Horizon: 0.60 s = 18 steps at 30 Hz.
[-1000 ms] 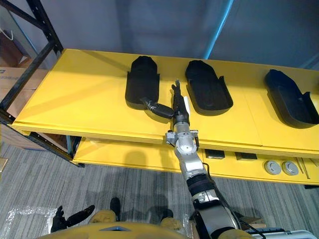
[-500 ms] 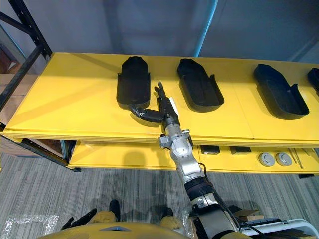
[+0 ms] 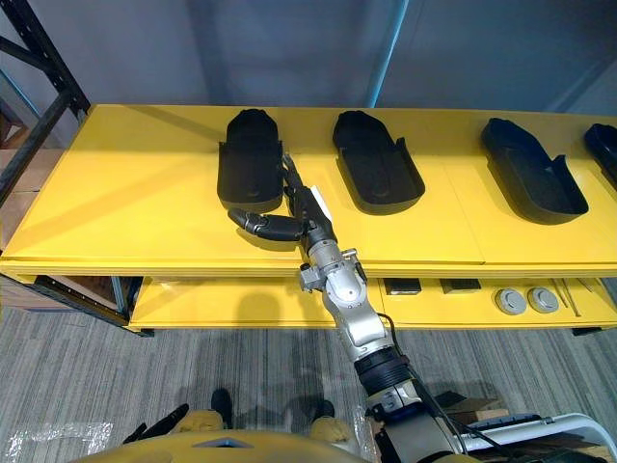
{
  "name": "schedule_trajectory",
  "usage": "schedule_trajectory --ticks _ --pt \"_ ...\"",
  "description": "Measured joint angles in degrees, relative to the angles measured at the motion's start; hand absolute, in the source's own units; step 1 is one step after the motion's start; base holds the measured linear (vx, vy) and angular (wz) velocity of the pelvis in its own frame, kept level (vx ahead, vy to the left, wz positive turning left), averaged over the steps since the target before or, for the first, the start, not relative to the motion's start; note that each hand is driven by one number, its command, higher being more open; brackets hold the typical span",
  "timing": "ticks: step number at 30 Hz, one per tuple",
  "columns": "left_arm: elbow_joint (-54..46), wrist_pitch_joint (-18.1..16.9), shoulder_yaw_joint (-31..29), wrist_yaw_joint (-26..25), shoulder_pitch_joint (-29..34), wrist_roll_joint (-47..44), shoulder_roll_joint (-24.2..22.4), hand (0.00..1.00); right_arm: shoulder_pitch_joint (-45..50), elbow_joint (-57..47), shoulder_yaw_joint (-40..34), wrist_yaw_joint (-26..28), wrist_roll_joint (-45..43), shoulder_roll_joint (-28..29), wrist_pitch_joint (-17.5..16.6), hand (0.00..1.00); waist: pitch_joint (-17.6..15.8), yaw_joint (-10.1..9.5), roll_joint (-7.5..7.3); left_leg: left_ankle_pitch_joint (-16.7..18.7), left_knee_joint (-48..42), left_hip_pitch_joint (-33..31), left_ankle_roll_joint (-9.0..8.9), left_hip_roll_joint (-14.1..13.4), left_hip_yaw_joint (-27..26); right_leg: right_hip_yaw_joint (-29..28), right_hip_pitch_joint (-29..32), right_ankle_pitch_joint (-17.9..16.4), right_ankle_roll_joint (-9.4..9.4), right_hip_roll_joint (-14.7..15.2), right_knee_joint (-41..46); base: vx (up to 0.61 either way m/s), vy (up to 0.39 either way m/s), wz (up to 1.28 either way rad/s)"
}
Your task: Walk over and take three plastic housings, then place them on the shelf
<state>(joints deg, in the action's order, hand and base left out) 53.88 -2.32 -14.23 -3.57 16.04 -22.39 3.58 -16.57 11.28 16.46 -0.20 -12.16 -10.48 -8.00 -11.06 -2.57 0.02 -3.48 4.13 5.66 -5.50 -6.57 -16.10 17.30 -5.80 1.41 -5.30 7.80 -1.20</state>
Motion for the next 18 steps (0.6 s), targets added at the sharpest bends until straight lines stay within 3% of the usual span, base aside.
schedule_trajectory --ticks 10,18 --pt "0.07 0.43 0.25 -0.04 -0.02 0.02 0.15 1.00 0.04 0.00 -0.03 1.90 -0.86 0.00 0.16 1.00 0.03 0.14 0.10 0.09 -0.02 0.64 -0.02 -0.02 -0.39 -0.38 -0.35 0.00 0.00 0.01 0.05 0.00 0.003 -0.02" --pt "0.08 1.38 0.27 -0.07 -0.11 0.01 0.34 1.00 0.29 -0.03 0.00 4.58 -6.86 -0.02 2.60 1.00 0.06 1.09 0.16 0.09 0.03 0.65 -0.02 -0.02 -0.45 -0.41 -0.32 0.00 0.00 0.00 0.02 0.00 0.000 0.00"
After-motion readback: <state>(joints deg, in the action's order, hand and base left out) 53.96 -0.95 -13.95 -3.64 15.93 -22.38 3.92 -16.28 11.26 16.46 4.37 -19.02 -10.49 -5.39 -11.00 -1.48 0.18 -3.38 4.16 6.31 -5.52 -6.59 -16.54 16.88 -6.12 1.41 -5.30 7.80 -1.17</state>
